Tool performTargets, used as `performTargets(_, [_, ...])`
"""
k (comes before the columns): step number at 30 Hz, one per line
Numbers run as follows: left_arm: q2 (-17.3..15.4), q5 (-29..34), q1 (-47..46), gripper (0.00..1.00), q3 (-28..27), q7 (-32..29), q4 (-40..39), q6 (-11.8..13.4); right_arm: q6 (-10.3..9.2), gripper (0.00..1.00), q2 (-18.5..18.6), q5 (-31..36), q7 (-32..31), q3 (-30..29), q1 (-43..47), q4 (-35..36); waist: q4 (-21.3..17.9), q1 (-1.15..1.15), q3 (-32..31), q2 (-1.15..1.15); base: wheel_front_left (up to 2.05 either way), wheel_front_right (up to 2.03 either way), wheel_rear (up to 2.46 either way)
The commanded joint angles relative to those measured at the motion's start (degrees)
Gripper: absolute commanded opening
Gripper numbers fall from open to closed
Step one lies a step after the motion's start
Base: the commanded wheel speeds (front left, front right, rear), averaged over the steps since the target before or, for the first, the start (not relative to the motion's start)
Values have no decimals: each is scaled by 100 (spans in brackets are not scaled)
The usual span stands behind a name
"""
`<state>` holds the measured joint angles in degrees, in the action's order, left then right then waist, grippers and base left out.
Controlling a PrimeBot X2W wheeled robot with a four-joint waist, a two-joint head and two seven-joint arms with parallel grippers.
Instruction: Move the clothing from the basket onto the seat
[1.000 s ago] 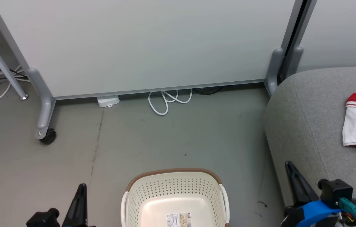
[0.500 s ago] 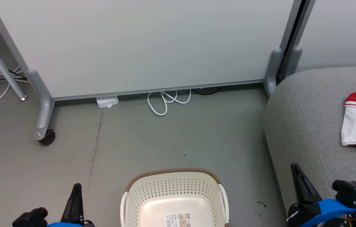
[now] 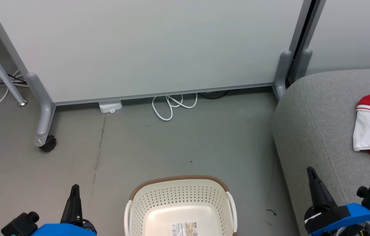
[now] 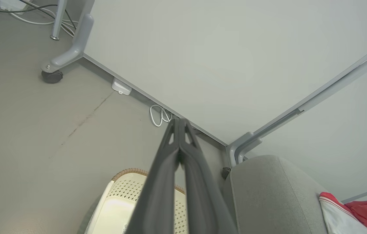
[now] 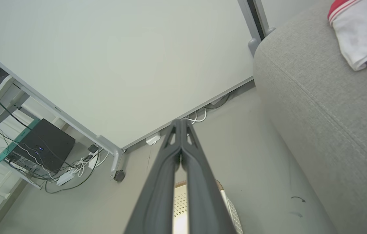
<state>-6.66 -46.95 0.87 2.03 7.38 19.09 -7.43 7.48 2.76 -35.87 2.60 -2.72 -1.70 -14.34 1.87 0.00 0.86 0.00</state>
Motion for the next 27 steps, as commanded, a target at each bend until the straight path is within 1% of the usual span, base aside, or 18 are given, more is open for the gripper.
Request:
performTargets(1, [-10,-162,-193,0,-72,-44,-101,-2,1,0,12,-220,-24,-30,-174,86,-2,0,-1,0,0,0,0])
performTargets(5, [7,-372,-222,0,-109,-109,-122,-3,1,0,12,-478,-65,-47,-191,85,-8,0,-3,0,0,0,0])
performTargets(6, [26,-573,-245,0,-143,-170,-143,-3,1,0,12,-726,-105,-64,-208,84,-14,0,-5,0,0,0,0])
performTargets(12, [57,-956,-300,0,-216,-288,-181,-3,1,0,13,-1205,-187,-95,-235,81,-26,0,-9,0,0,0,0])
performTargets(27, [126,-1771,-403,0,-363,-538,-261,-5,1,0,14,-2210,-360,-162,-300,74,-53,0,-19,0,0,0,0])
